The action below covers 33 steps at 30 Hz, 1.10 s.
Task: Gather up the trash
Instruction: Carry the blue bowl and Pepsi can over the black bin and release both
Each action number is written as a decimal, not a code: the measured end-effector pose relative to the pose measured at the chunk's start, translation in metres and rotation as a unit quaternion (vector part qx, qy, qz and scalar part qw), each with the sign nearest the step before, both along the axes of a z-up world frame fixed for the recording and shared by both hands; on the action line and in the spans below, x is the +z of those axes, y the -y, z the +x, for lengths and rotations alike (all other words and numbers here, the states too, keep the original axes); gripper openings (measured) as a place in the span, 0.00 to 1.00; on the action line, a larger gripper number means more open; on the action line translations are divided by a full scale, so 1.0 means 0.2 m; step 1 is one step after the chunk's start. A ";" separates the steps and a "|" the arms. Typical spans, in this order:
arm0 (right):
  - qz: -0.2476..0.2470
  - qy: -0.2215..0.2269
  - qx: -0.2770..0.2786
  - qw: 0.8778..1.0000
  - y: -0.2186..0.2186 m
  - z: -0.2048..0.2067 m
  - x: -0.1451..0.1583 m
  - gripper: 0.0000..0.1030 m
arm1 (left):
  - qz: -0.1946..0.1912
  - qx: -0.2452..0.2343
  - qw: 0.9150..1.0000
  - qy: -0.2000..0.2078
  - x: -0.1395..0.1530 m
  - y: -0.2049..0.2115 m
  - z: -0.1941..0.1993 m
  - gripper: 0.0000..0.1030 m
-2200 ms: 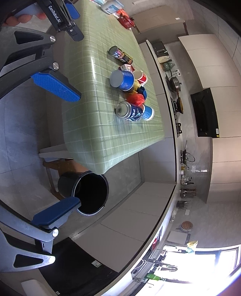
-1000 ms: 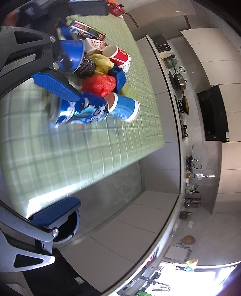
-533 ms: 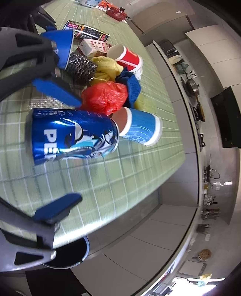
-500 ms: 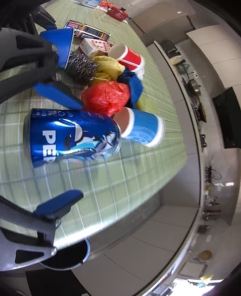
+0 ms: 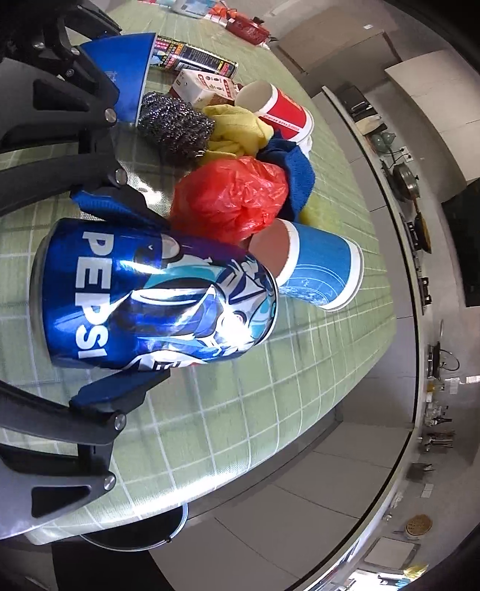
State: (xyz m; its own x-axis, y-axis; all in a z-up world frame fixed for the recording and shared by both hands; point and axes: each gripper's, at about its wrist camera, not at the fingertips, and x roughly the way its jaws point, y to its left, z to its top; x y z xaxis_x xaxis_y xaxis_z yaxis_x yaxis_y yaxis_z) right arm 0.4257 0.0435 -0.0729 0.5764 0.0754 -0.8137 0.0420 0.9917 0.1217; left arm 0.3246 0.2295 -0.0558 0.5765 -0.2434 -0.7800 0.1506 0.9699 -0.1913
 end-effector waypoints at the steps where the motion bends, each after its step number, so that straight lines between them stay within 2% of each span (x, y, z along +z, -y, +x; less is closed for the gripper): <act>1: 0.000 0.001 0.001 1.000 0.00 0.00 0.00 0.70 | 0.000 0.000 1.000 0.000 0.00 0.01 0.00 0.76; 10: -0.002 0.041 -0.016 0.999 0.10 -0.12 0.10 0.69 | -0.004 -0.006 1.000 0.018 0.07 0.05 -0.01 0.76; 19: 0.002 0.059 -0.083 0.995 0.40 -0.33 0.22 0.69 | -0.019 -0.061 0.998 0.026 0.12 0.29 -0.01 0.76; 26: -0.005 0.075 -0.137 0.988 0.85 -0.50 0.26 0.69 | -0.024 -0.114 0.993 0.031 0.14 0.69 -0.02 0.76; 33: -0.001 0.061 -0.159 0.985 1.50 -0.63 0.16 0.69 | -0.033 -0.145 0.989 0.025 0.10 1.34 -0.03 0.76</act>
State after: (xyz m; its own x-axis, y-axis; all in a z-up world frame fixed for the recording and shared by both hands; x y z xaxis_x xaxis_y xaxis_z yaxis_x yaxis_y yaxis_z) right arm 0.2988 -0.2559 -0.0416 0.6637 -0.1272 -0.7371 0.3368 0.9307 0.1427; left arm 0.3186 -0.0376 -0.0350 0.5129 -0.4527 -0.7294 0.4306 0.8707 -0.2376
